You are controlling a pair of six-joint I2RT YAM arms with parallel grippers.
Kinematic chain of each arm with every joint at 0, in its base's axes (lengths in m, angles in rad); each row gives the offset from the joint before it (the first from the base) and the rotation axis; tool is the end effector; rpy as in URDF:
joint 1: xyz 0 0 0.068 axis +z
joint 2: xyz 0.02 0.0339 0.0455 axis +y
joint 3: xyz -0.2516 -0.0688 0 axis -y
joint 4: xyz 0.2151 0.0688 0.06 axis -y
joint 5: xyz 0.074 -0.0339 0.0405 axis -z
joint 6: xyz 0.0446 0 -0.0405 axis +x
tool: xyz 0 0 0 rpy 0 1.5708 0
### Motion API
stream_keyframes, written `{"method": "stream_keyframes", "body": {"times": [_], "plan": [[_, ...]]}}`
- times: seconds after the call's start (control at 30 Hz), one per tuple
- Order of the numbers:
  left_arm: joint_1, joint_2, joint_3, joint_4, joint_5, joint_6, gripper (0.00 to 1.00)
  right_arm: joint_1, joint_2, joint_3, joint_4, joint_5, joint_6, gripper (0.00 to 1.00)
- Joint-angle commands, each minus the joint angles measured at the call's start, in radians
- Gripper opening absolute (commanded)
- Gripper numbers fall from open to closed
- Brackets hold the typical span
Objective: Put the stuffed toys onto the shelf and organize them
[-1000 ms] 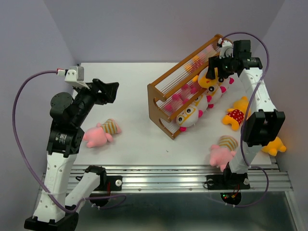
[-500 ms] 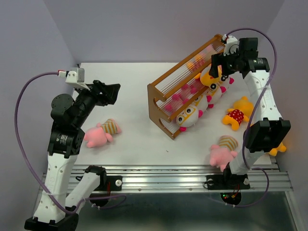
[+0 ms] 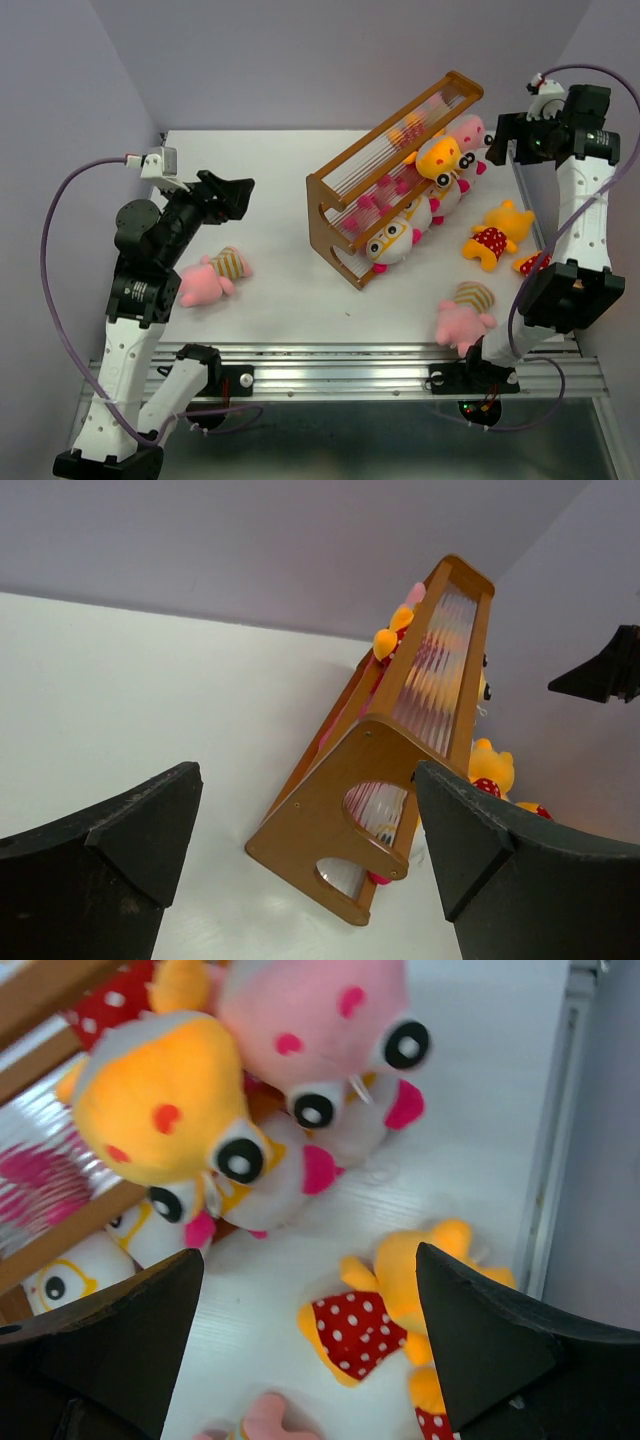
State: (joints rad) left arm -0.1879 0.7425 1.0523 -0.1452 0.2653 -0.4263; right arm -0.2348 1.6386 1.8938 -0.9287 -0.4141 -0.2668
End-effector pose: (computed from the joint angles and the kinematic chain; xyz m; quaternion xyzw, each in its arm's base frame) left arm 0.1321 -0.0370 0.4255 0.0240 0.6484 -0.3101 0.6949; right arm 0.3152 -0.0569 0.4053 -0.1033 0.8803 0.0741 0.4572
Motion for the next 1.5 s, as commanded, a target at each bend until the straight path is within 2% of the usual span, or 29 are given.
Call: {"method": "stream_keyframes", "body": {"times": [0.0, 0.13, 0.33, 0.6, 0.87, 0.97, 1.0, 1.07, 1.1, 1.13, 1.17, 1.2, 1.47], "plan": [[0.002, -0.032, -0.049, 0.062, -0.029, -0.038, 0.99, -0.095, -0.031, -0.045, -0.079, -0.009, -0.02, 0.92], [0.002, -0.032, -0.075, 0.052, -0.041, -0.061, 0.99, -0.144, -0.052, -0.145, -0.078, 0.05, -0.029, 0.91], [0.004, -0.034, -0.121, 0.053, -0.02, -0.077, 0.99, -0.153, -0.063, -0.32, -0.041, 0.17, -0.032, 0.91], [0.004, -0.049, -0.164, 0.094, 0.043, -0.089, 0.98, -0.163, -0.027, -0.524, 0.068, 0.167, 0.086, 0.88], [0.002, -0.019, -0.153, 0.166, 0.126, -0.115, 0.97, -0.163, 0.082, -0.599, 0.237, 0.158, 0.222, 0.81], [0.002, -0.003, -0.138, 0.188, 0.153, -0.12, 0.95, -0.163, 0.115, -0.611, 0.261, 0.147, 0.238, 0.7], [0.002, 0.004, -0.137, 0.2, 0.156, -0.13, 0.94, -0.163, 0.125, -0.625, 0.269, 0.138, 0.241, 0.59], [0.002, 0.012, -0.135, 0.219, 0.17, -0.144, 0.93, -0.163, 0.136, -0.636, 0.275, 0.118, 0.248, 0.45], [0.002, 0.021, -0.135, 0.24, 0.186, -0.169, 0.92, -0.163, 0.141, -0.647, 0.283, 0.113, 0.248, 0.3], [0.001, 0.026, -0.136, 0.252, 0.195, -0.181, 0.91, -0.163, 0.138, -0.65, 0.287, 0.112, 0.248, 0.21], [-0.001, 0.037, -0.137, 0.265, 0.213, -0.193, 0.9, -0.163, 0.132, -0.653, 0.3, 0.11, 0.247, 0.05], [-0.004, 0.043, -0.137, 0.278, 0.219, -0.204, 0.89, -0.163, 0.119, -0.659, 0.31, 0.112, 0.244, 0.01], [-0.064, 0.092, -0.107, 0.311, 0.227, -0.203, 0.88, -0.163, -0.161, -0.659, 0.346, -0.024, 0.092, 0.01]]}}
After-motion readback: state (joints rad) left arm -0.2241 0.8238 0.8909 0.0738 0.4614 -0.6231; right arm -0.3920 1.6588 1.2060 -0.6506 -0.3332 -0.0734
